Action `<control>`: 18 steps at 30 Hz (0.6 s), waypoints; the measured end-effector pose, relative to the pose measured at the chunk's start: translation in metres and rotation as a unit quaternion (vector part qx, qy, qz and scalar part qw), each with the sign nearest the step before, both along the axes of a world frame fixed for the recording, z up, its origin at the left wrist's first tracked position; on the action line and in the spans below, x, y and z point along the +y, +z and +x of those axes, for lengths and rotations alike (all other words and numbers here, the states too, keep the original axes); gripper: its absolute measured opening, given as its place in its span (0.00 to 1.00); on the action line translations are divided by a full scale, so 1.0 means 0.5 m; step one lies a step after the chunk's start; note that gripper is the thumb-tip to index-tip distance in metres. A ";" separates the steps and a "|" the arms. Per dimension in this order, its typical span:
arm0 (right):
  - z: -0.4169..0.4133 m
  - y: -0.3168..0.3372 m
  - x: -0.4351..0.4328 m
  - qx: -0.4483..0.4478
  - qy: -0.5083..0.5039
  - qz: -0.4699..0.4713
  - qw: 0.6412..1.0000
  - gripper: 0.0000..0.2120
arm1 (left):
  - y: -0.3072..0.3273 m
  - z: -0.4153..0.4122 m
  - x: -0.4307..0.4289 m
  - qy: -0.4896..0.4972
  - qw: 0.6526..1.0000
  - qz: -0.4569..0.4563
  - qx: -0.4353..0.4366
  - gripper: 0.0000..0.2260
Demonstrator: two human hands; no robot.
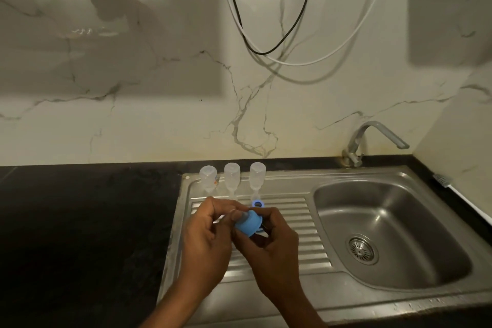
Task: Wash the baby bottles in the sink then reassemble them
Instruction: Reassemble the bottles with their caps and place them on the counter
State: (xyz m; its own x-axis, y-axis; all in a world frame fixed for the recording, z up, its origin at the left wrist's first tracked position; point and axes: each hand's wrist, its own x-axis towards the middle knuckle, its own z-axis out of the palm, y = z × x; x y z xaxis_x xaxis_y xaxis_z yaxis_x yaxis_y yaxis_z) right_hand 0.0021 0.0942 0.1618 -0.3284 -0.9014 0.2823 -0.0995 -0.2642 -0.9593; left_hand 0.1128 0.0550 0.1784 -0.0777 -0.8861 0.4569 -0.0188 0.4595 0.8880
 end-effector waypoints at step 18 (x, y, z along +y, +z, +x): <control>0.028 0.011 -0.003 -0.043 0.132 -0.001 0.990 0.19 | 0.042 0.059 0.051 0.095 0.980 -0.137 -0.112 0.04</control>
